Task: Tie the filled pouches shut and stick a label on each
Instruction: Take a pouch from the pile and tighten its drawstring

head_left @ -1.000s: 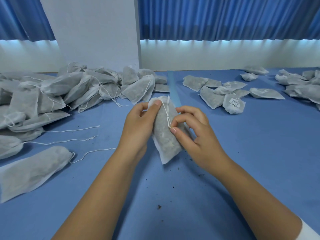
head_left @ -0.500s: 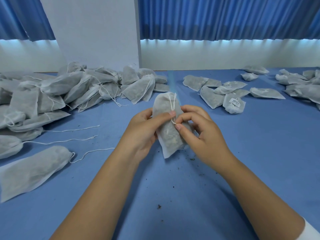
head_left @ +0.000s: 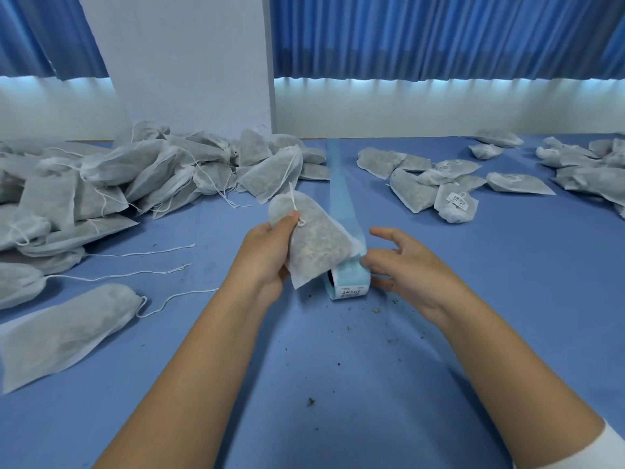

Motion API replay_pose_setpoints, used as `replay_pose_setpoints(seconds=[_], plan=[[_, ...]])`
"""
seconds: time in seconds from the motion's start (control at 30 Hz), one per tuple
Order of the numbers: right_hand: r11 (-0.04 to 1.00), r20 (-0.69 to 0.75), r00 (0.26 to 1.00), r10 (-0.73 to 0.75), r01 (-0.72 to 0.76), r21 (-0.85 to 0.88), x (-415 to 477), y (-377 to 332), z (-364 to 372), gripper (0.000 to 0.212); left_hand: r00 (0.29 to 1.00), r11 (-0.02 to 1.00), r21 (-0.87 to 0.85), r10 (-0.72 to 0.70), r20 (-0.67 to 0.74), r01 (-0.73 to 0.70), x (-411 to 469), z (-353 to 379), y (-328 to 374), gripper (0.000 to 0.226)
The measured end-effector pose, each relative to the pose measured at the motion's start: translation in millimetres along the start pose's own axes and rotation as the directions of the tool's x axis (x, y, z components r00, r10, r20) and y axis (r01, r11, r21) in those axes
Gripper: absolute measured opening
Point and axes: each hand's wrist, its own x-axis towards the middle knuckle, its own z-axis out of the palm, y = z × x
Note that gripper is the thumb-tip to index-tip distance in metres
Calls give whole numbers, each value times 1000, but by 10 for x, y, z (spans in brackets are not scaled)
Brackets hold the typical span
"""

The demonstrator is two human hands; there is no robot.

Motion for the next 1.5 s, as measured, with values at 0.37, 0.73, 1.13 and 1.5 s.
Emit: replay_pose_setpoints(seconds=[0.37, 0.73, 1.13, 1.5], plan=[[997, -72, 997, -34, 29, -73, 27, 35, 72, 38, 996, 993, -69, 91, -8, -92, -21, 27, 24, 20], [994, -5, 999, -41, 41, 100, 2, 22, 79, 31, 977, 956, 213, 183, 107, -202, 103, 96, -188, 21], [804, 28, 883, -468, 439, -401, -2, 93, 32, 32, 984, 974, -190, -93, 152, 121, 306, -29, -221, 25], [673, 64, 794, -604, 552, -492, 33, 142, 49, 25, 995, 978, -199, -53, 86, 70, 301, 2, -220, 23]])
